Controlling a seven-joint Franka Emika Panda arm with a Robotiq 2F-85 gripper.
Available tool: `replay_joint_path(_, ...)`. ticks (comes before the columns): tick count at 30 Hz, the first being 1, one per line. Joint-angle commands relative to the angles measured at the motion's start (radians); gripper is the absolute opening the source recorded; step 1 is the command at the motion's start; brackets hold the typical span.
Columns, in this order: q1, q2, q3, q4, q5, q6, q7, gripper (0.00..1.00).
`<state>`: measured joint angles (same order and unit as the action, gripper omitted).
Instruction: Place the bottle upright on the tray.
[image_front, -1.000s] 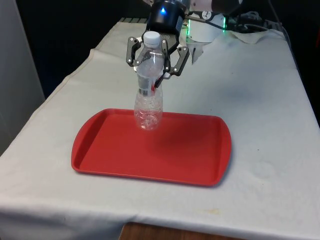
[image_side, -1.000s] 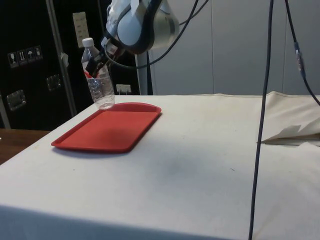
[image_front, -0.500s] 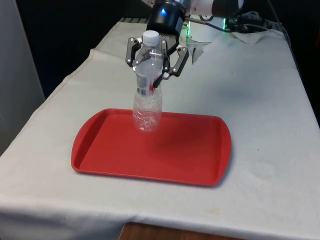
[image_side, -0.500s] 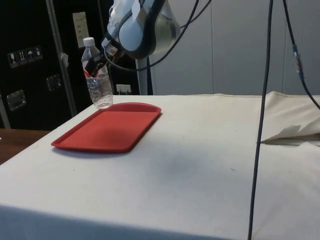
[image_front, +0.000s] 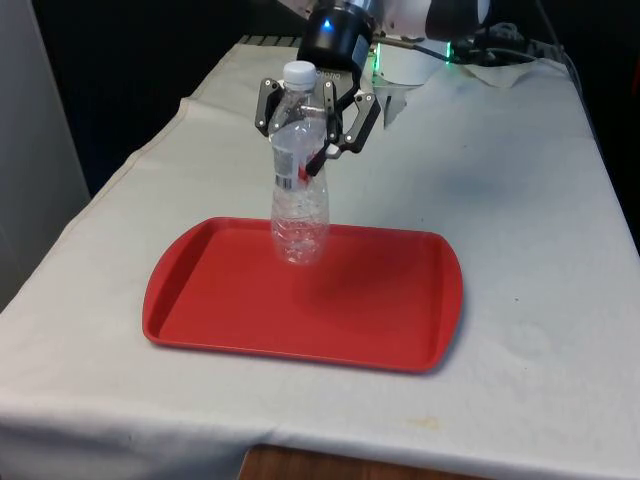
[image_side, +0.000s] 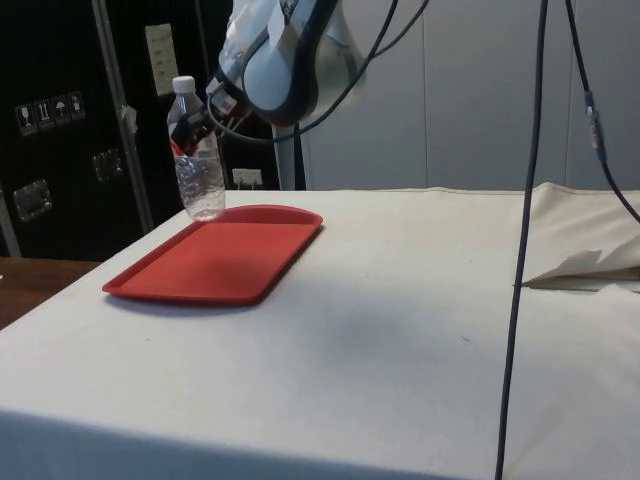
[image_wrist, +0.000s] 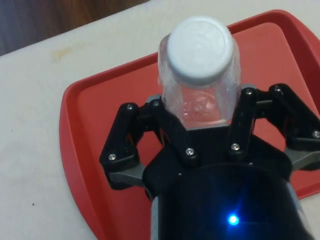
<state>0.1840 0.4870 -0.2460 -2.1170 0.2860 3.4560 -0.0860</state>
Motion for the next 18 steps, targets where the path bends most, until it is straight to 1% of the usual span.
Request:
replay_joint_path(1, -0.027, -0.007, 0.040, -0.005, -0.016, 0.017, 0.021, 0.35)
replay_joint_path(6, -0.030, 0.003, 0.042, -0.010, -0.017, 0.025, 0.055, 0.35)
replay_joint_path(7, -0.002, 0.005, 0.000, -0.012, 0.000, 0.006, 0.040, 0.35)
replay_joint_path(8, -0.030, 0.006, 0.042, -0.010, -0.017, 0.025, 0.061, 0.35)
replay_joint_path(13, -0.031, 0.022, 0.041, -0.007, -0.018, 0.033, 0.090, 0.35)
replay_joint_path(15, -0.032, 0.032, 0.040, -0.005, -0.018, 0.037, 0.110, 0.35)
replay_joint_path(16, -0.003, 0.036, 0.000, -0.008, 0.000, 0.023, 0.097, 0.35)
replay_joint_path(17, -0.030, 0.034, 0.038, -0.004, -0.018, 0.036, 0.115, 0.35)
replay_joint_path(18, -0.028, 0.036, 0.035, -0.004, -0.017, 0.036, 0.117, 0.35)
